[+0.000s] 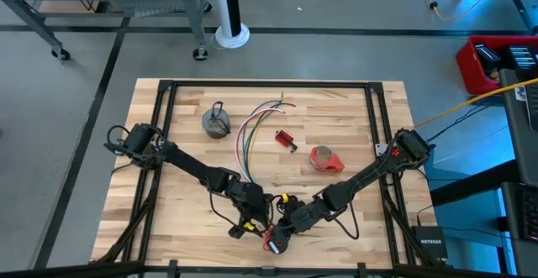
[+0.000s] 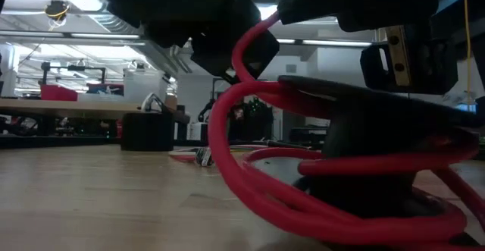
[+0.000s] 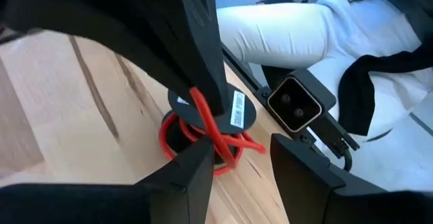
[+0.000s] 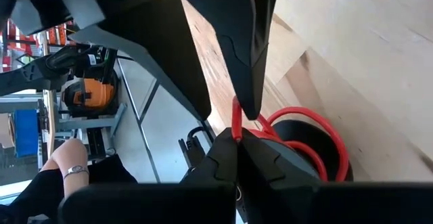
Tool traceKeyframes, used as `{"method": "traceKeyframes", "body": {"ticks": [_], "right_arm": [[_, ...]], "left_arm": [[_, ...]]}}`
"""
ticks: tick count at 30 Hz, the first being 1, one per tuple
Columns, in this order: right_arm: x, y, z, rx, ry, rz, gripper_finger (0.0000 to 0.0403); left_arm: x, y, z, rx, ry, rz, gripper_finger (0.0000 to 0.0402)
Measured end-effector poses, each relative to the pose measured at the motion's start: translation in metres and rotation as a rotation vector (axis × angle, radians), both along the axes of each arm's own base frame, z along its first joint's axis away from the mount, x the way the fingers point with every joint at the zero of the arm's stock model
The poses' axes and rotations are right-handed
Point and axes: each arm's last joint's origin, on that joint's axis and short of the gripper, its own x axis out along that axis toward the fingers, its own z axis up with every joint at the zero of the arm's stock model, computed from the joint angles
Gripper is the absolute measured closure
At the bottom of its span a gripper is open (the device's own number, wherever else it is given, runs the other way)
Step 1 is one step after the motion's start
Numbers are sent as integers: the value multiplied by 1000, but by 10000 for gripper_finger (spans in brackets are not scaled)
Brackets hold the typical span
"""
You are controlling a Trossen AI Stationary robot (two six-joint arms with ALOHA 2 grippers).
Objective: Coil cords
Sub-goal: Coil the red wire onto the spool
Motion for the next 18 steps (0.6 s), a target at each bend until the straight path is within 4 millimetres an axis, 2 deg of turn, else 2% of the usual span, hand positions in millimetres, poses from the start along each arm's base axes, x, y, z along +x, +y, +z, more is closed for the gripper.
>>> {"method": "traceKeyframes", "body": {"ticks": [6,9,18], "right_arm": [[0,0,0,1,-2,0,398],[0,0,0,1,-1,0,398],[0,0,0,3,-2,2,394]], "left_arm": [[2,0,3,-12,-28,6,263],[2,0,2,-10,-27,10,276],[2,0,2,3,-35,12,391]]}}
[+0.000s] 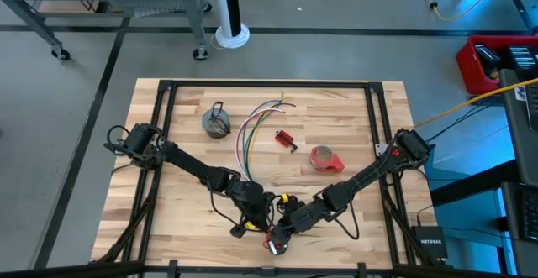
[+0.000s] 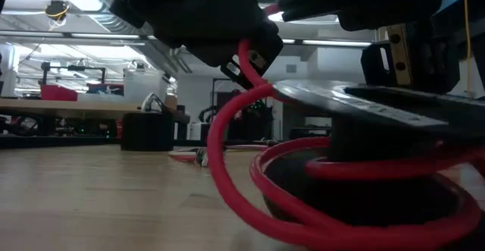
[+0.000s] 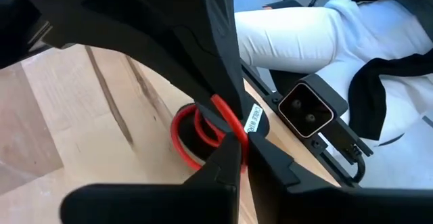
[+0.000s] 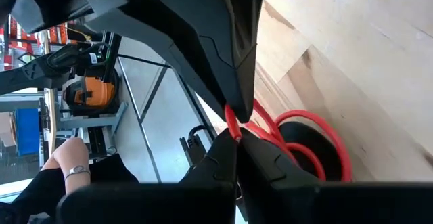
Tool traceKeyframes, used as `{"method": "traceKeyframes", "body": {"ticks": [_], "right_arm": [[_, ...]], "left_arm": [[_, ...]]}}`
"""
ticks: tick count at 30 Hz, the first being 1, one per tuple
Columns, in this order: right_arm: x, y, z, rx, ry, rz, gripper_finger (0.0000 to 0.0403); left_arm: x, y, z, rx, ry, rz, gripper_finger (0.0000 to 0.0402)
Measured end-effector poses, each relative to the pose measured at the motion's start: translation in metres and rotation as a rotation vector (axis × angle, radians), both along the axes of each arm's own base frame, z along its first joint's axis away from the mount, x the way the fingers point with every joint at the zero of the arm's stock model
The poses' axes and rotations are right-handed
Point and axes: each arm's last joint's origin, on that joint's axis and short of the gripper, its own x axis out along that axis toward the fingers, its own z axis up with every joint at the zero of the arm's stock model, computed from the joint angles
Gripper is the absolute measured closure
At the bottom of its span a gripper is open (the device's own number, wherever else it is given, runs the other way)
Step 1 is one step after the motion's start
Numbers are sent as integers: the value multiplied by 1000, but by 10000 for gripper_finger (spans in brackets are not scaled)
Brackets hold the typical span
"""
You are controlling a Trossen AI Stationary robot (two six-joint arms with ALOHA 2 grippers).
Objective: Coil cords
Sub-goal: Coil the red wire onto the spool
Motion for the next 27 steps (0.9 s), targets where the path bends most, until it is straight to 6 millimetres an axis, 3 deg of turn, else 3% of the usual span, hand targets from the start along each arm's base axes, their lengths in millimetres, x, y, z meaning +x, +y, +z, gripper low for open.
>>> {"method": "traceKeyframes", "body": {"ticks": [10,16,27], "right_arm": [[0,-1,1,1,-4,-6,393],[-2,-2,15,17,-40,-9,393],[-3,0,14,53,-11,43,393]], "left_arm": [[-1,3,-3,42,36,43,397],[-1,4,-4,60,30,37,398],[-1,6,-5,58,37,44,399]]}}
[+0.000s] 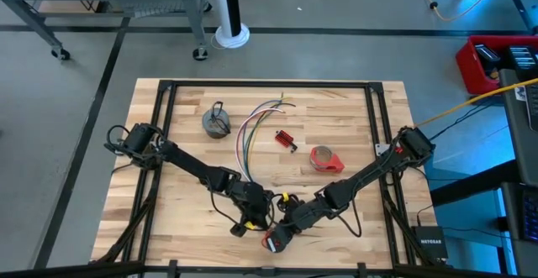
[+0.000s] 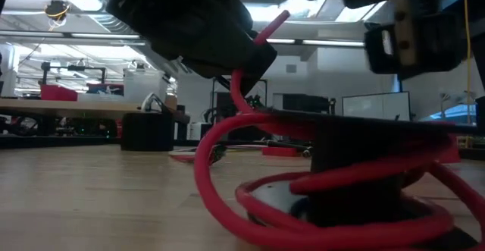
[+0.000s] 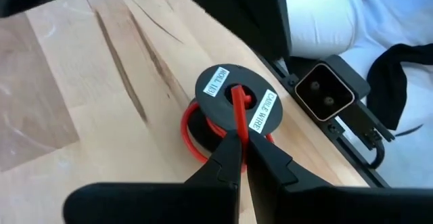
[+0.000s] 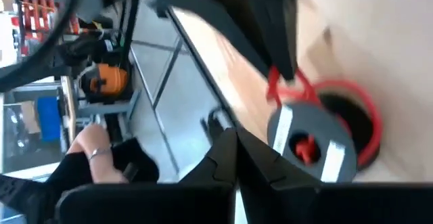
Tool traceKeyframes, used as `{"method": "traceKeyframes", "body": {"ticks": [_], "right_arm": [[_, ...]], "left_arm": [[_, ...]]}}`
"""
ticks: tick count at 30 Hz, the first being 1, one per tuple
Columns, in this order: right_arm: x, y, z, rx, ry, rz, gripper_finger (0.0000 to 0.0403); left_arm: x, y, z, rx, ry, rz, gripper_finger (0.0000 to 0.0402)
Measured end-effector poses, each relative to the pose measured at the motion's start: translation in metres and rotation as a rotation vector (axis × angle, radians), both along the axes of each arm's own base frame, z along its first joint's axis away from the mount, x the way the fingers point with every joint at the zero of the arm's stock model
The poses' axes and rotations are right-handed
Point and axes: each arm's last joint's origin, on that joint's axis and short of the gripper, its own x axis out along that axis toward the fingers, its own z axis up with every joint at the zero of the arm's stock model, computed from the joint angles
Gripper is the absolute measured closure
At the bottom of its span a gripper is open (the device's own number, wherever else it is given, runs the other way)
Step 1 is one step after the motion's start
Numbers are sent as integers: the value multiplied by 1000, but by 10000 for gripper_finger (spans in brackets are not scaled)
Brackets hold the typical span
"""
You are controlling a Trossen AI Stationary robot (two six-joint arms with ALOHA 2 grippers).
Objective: Coil cords
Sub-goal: Coil the red wire onto the spool
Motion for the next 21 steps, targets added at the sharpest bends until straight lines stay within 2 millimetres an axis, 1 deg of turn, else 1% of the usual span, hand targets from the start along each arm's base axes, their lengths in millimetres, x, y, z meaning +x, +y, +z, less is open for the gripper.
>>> {"method": "traceKeyframes", "body": {"ticks": [4,9,13,17,21], "right_arm": [[-6,7,-3,83,87,-7,393],[-18,14,-14,33,197,-76,393],[-16,14,-23,51,222,-119,393],[-12,16,-32,75,222,-101,393],[-11,17,-33,80,218,-101,393]], "left_arm": [[-1,0,-1,4,16,0,399],[-1,0,-1,4,15,2,400],[-1,0,-1,5,17,3,398],[0,2,-2,11,15,10,397],[1,6,-1,15,8,27,397]]}}
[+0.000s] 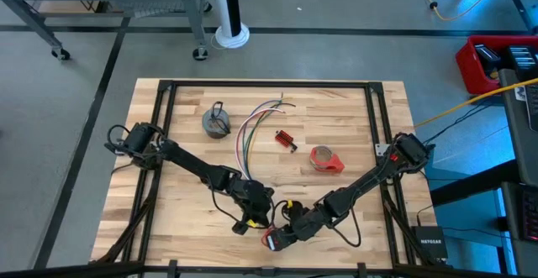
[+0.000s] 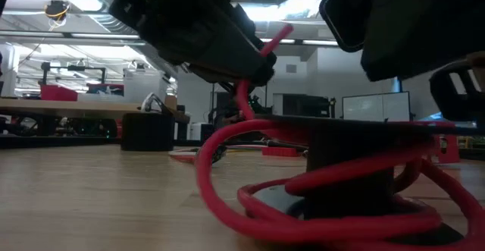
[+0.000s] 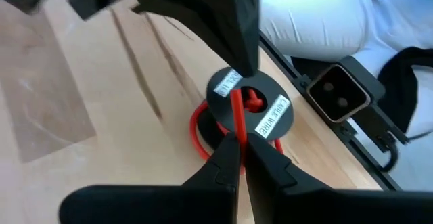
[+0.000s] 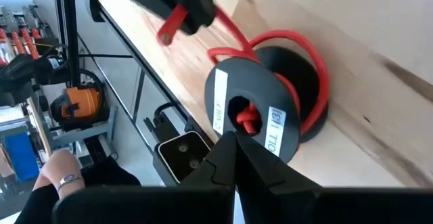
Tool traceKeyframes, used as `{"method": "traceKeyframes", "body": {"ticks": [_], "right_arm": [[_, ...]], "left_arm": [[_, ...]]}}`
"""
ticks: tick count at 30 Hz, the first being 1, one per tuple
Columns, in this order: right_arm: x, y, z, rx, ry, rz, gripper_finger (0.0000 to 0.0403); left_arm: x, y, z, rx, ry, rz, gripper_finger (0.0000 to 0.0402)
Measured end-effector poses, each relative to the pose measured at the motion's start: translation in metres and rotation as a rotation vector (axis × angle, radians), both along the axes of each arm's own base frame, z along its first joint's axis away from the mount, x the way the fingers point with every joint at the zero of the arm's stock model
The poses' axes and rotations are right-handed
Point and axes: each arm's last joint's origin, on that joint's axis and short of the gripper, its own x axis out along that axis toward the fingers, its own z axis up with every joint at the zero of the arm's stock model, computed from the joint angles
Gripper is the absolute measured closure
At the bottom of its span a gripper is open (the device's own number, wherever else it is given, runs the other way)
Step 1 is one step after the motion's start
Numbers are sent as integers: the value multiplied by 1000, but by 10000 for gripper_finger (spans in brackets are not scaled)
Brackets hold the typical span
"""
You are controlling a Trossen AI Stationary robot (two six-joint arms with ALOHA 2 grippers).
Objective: Coil cords
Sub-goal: Coil the red wire onto the spool
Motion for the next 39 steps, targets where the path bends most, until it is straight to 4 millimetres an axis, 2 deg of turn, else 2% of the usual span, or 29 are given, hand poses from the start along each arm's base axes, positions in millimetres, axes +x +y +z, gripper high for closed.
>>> {"method": "traceKeyframes", "body": {"ticks": [6,14,24,30,39], "right_arm": [[2,-4,0,-6,2,-22,393],[7,-24,-7,-8,115,-146,393],[4,-25,-10,4,177,-185,393],[3,-26,-10,3,191,-204,393],[3,-26,-10,-1,193,-218,393]], "left_arm": [[5,7,2,-6,-33,22,397],[8,13,3,3,-55,29,396],[5,17,-2,51,-27,8,396],[-1,10,-7,69,40,-17,396],[-10,-12,-6,67,37,-72,396]]}}
